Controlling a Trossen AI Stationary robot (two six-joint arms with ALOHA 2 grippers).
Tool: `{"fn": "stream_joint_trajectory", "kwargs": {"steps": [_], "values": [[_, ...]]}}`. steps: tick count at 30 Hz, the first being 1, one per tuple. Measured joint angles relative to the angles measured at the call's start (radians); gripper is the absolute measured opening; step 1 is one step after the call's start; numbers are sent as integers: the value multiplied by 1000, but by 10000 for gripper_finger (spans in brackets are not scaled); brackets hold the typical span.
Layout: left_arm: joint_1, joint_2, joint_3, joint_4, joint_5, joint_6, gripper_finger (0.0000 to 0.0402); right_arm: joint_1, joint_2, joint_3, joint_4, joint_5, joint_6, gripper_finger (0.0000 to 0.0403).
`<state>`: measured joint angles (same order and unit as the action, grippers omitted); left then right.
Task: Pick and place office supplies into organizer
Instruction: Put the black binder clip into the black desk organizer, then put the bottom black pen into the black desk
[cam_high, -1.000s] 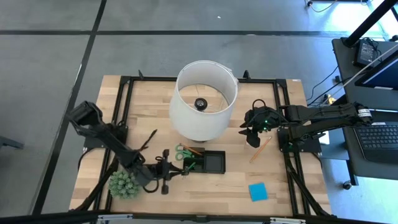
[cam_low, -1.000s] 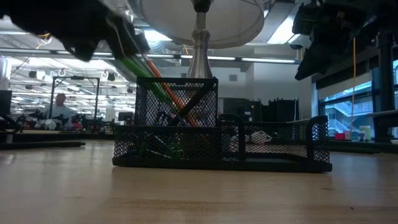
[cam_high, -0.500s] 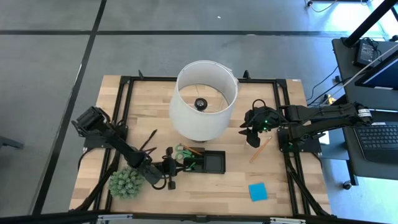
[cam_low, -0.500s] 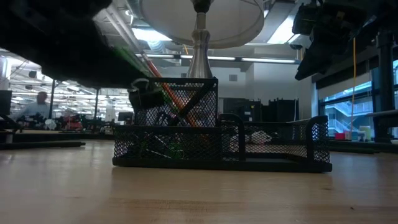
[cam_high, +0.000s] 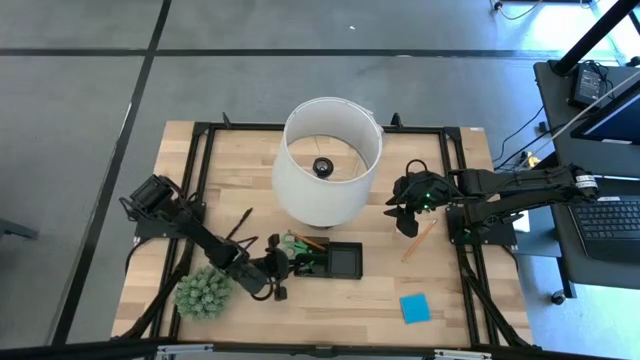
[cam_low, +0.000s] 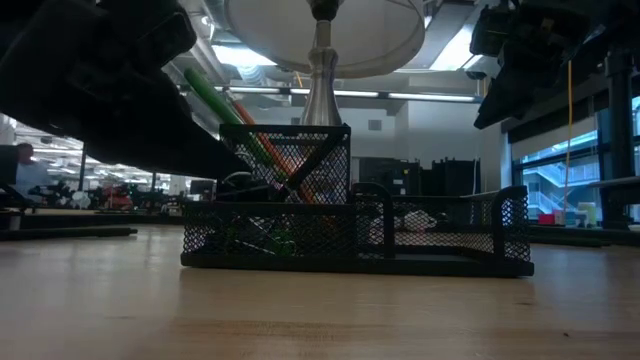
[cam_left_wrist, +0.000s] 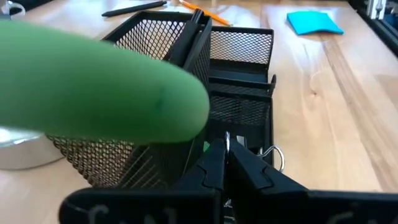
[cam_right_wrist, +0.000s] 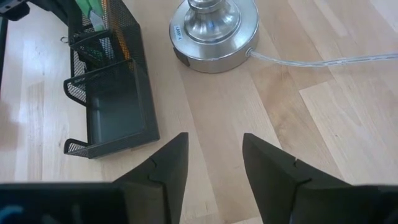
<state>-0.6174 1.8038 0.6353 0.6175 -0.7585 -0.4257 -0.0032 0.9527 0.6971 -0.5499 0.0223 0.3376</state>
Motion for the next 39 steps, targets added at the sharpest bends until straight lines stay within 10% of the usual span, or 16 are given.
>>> {"fn": "stream_joint_trajectory", "kwargs": {"steps": [24,39], "values": [[-40,-149,0,-21,150,-25,61,0,0,0,-1,0,-6,154],[-46,-460,0,-722,430,-408,56,0,0,0,9,2,-35,154]]}}
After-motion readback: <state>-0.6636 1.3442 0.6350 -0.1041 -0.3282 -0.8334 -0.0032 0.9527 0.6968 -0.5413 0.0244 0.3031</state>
